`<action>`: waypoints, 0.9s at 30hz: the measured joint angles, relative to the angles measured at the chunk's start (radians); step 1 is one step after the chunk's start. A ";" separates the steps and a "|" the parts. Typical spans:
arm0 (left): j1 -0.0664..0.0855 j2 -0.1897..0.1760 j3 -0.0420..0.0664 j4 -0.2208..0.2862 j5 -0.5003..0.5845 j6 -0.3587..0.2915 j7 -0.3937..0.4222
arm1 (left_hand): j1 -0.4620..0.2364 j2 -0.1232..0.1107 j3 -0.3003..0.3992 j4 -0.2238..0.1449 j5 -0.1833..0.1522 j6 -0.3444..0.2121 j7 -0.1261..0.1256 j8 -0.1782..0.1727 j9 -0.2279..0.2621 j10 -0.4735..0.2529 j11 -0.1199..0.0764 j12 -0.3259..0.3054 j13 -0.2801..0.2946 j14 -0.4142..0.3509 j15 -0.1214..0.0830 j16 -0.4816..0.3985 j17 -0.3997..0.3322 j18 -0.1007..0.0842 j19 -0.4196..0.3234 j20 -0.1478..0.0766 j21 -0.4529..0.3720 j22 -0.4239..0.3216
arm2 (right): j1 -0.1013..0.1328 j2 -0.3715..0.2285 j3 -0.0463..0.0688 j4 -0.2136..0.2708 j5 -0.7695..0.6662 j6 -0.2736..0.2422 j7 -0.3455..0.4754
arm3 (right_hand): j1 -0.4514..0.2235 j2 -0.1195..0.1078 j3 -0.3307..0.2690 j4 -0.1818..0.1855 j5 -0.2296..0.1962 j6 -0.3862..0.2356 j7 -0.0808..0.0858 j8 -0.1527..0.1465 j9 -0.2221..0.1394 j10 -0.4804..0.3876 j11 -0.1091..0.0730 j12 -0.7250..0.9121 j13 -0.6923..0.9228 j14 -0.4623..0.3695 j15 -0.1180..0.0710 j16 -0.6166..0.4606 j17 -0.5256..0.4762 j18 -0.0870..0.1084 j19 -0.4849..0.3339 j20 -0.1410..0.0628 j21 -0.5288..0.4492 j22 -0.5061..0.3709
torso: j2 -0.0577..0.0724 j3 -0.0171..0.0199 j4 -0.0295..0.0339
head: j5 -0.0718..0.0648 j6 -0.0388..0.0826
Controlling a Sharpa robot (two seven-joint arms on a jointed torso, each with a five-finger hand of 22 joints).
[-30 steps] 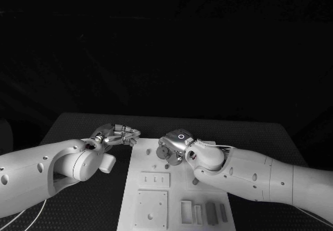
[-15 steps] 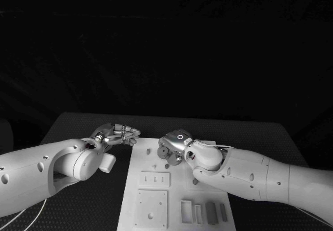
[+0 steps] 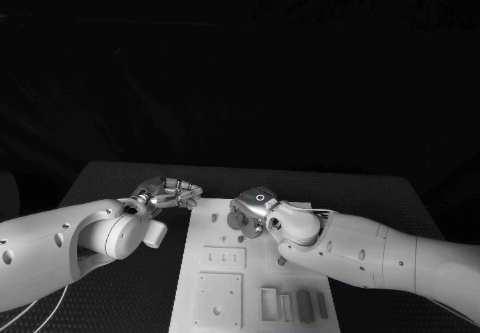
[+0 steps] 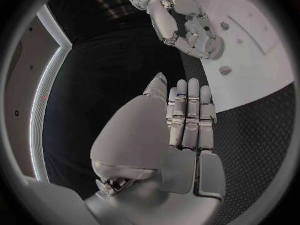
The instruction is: Assemble the parts on the task board
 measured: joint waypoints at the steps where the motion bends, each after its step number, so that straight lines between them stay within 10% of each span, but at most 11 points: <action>1: 0.000 0.000 0.000 0.000 0.000 0.000 0.000 | 0.000 0.000 0.000 0.000 0.000 0.000 0.000 0.000 0.000 0.000 0.000 0.000 0.000 0.000 0.000 0.000 0.000 0.000 0.000 0.000 0.000 0.000 | 0.000 0.000 0.000 -0.002 0.001 0.000 0.000 | -0.002 -0.002 -0.003 -0.004 -0.004 0.000 0.000 -0.005 -0.002 0.000 0.000 -0.001 -0.001 -0.002 0.002 0.000 -0.001 0.000 -0.001 0.001 0.000 0.000 | 0.000 0.0001 -0.0001 | 0.000 0.000; 11: 0.000 0.001 0.000 -0.001 0.000 0.001 0.000 | 0.000 0.000 0.000 0.000 0.000 0.000 0.000 -0.001 0.000 0.000 0.000 0.000 0.000 0.000 0.000 0.000 0.000 0.000 0.000 0.000 0.000 0.000 | -0.002 -0.008 -0.002 0.004 0.020 -0.004 0.001 | -0.008 -0.008 -0.025 -0.036 -0.023 -0.074 0.027 -0.082 -0.037 -0.039 0.011 -0.004 -0.003 -0.010 0.016 0.000 -0.001 0.000 -0.009 0.005 -0.004 -0.003 | 0.000 0.0010 -0.0007 | 0.001 0.001; 21: 0.000 0.001 0.000 -0.003 0.000 0.001 -0.001 | 0.000 0.000 0.000 0.000 0.000 0.000 0.000 -0.005 0.001 0.000 0.000 0.000 0.000 0.000 0.000 0.000 0.001 0.000 0.000 0.000 0.000 0.000 | -0.002 -0.017 -0.002 0.005 0.070 0.002 0.013 | -0.008 -0.008 -0.019 -0.036 -0.011 -0.087 0.026 -0.081 -0.034 -0.045 0.012 -0.004 -0.004 -0.010 0.016 0.000 -0.001 0.000 -0.009 0.005 -0.004 -0.005 | 0.000 0.0011 -0.0005 | 0.001 0.001; 27: 0.000 0.000 0.000 -0.003 0.000 0.001 -0.001 | 0.000 0.000 0.000 0.000 0.000 0.000 0.000 -0.006 0.001 0.000 0.000 -0.004 0.001 0.000 0.000 -0.004 0.002 0.000 0.000 0.000 0.000 0.001 | -0.001 -0.021 -0.001 0.004 0.103 0.022 0.022 | 0.012 -0.001 0.017 -0.033 0.156 -0.092 0.006 -0.072 -0.029 -0.059 -0.003 -0.004 -0.007 -0.019 0.002 -0.005 -0.001 0.000 -0.011 0.007 -0.008 -0.007 | 0.000 0.0010 -0.0007 | 0.002 -0.001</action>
